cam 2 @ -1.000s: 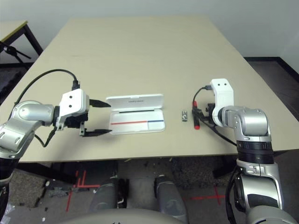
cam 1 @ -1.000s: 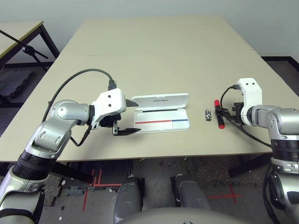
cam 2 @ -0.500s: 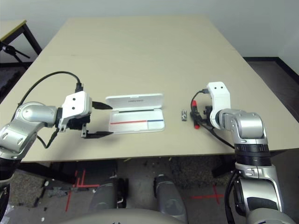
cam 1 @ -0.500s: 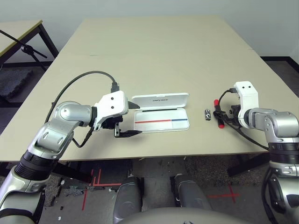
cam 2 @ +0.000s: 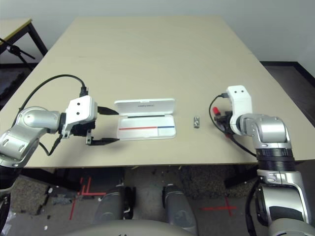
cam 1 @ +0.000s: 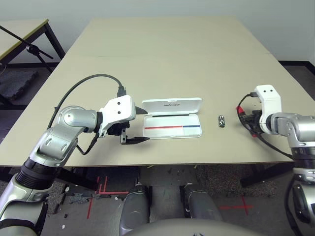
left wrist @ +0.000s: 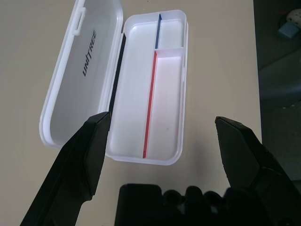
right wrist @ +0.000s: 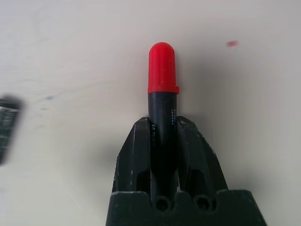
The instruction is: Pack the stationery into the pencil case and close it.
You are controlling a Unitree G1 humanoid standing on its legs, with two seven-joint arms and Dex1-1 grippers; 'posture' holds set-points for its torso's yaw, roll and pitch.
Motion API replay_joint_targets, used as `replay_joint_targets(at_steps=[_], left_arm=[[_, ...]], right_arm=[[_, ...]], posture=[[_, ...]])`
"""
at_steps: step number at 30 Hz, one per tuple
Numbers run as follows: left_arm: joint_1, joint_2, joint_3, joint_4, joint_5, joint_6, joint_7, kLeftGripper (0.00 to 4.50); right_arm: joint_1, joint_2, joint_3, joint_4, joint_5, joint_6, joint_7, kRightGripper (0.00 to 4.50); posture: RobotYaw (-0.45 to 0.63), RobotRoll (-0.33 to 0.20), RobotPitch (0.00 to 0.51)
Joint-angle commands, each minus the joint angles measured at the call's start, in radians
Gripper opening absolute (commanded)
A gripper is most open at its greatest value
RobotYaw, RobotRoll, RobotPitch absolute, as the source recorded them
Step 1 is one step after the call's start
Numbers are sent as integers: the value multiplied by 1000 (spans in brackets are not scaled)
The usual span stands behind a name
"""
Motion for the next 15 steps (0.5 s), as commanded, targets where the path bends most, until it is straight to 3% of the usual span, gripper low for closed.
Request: replay_joint_targets(at_steps=[1, 9, 15], left_arm=[[-8, 3, -13, 6, 13, -2, 1, 4500], [8, 37, 12, 22, 9, -15, -7, 4500], [18, 53, 21, 12, 3, -7, 0, 4500]], right_arm=[[-13, -51, 47, -38, 8, -74, 91, 520], [-12, -261, 182, -121, 3, -369, 466, 520], [-57, -317, 260, -225, 20, -462, 692, 520]], posture=[[-61, 0, 70], [-53, 0, 84], [-41, 0, 87]])
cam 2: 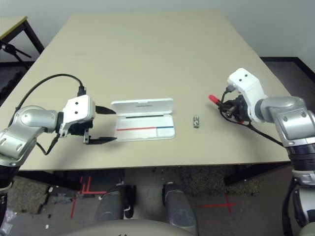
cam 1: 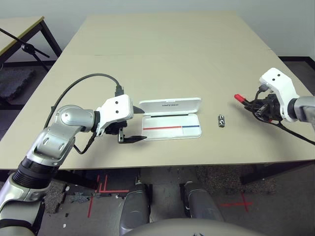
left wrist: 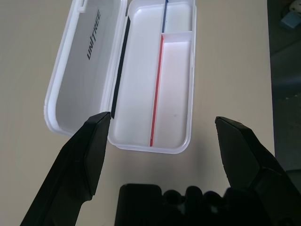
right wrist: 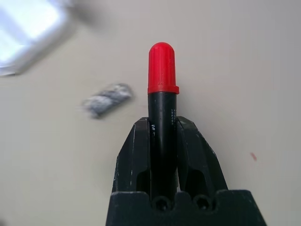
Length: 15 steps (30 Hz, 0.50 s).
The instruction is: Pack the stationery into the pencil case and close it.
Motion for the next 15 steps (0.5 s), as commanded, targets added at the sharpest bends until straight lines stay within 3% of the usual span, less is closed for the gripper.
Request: replay_joint_targets(at_steps=[1, 15], left_arm=[[7, 14, 15, -8, 0, 7, 2, 4500], [18, 23, 18, -37, 4, 43, 15, 4500]], right_arm=[[-44, -5, 53, -55, 12, -30, 96, 520], [-213, 161, 250, -130, -15, 13, 200, 520]], posture=[[-41, 0, 87], [-16, 0, 97]])
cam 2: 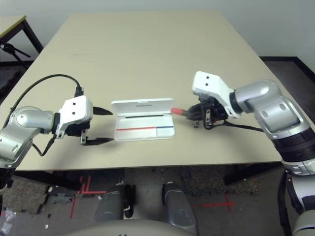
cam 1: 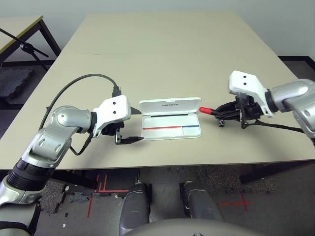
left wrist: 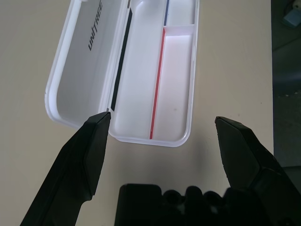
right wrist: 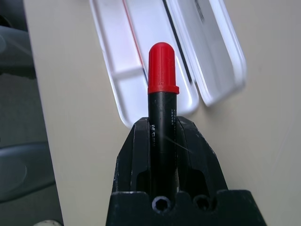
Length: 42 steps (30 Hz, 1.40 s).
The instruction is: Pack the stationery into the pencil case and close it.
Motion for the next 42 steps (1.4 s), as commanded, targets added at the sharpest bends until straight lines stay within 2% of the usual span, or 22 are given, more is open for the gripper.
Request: replay_joint_targets(at_steps=[1, 10, 16, 21, 28, 42], left_arm=[[7, 8, 5, -14, 7, 10, 11, 4500], [28, 24, -2, -23, 23, 10, 20, 4500], [14, 28, 7, -19, 28, 11, 19, 4500], [35, 41, 20, -33, 24, 13, 21, 4500], [37, 40, 17, -45, 20, 24, 33, 4500], [34, 43, 3, -56, 33, 26, 41, 4500]], right_arm=[[-27, 43, 57, -27, -17, 23, -1, 520], [-43, 155, 154, -53, -68, 30, -39, 520], [-63, 260, 212, 15, -111, -21, -65, 520], [-78, 318, 217, 85, -154, -76, -104, 520], [-86, 366, 220, 124, -199, -132, -131, 520], [-74, 418, 233, 235, -315, -302, -186, 520]], posture=[[-13, 0, 94], [10, 0, 80], [25, 0, 68], [37, 0, 69], [37, 0, 85], [46, 0, 72]])
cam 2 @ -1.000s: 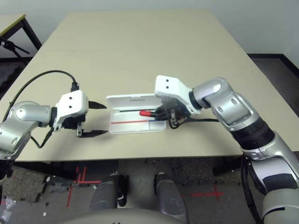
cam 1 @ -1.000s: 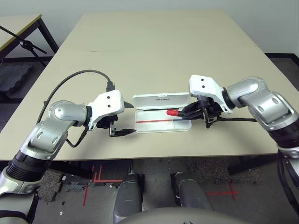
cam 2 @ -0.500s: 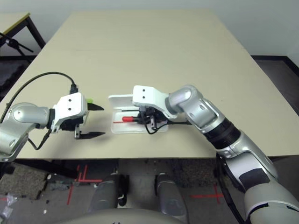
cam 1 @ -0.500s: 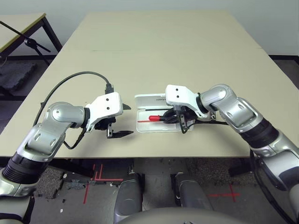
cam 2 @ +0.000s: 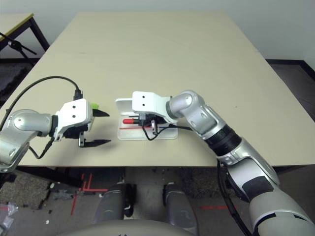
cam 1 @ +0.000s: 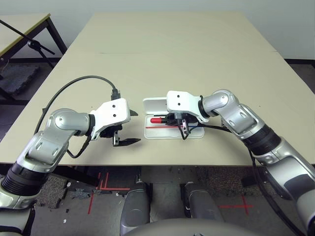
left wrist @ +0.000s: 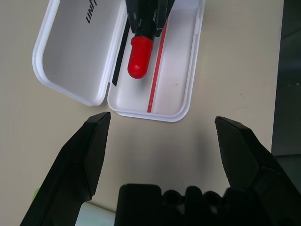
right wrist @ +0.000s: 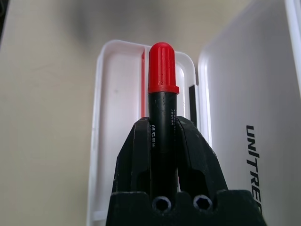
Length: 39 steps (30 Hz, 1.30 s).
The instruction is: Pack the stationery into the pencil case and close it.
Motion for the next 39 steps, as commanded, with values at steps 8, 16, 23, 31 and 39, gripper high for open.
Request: replay_joint_targets(at_steps=[8, 16, 23, 31, 39], left_arm=[[9, 9, 3, -20, 8, 11, 12, 4500], [4, 9, 1, -9, 10, 5, 7, 4500], [15, 6, 12, -16, -9, 41, 14, 4500], [16, -2, 55, -16, 2, 214, 121, 4500], [29, -57, 106, -43, -21, 409, 268, 4500]], right_arm=[[11, 22, 6, 38, -50, -49, -9, 520], [36, 22, -24, -31, 2, 24, 42, 2331], [54, -67, -88, -137, 121, 177, 137, 4453], [104, -263, -230, -200, 300, 237, 278, 4453], [158, -381, -364, -268, 434, 311, 295, 4453]], posture=[[45, 0, 74], [39, 0, 74], [46, 0, 81], [59, 0, 88], [31, 0, 84]])
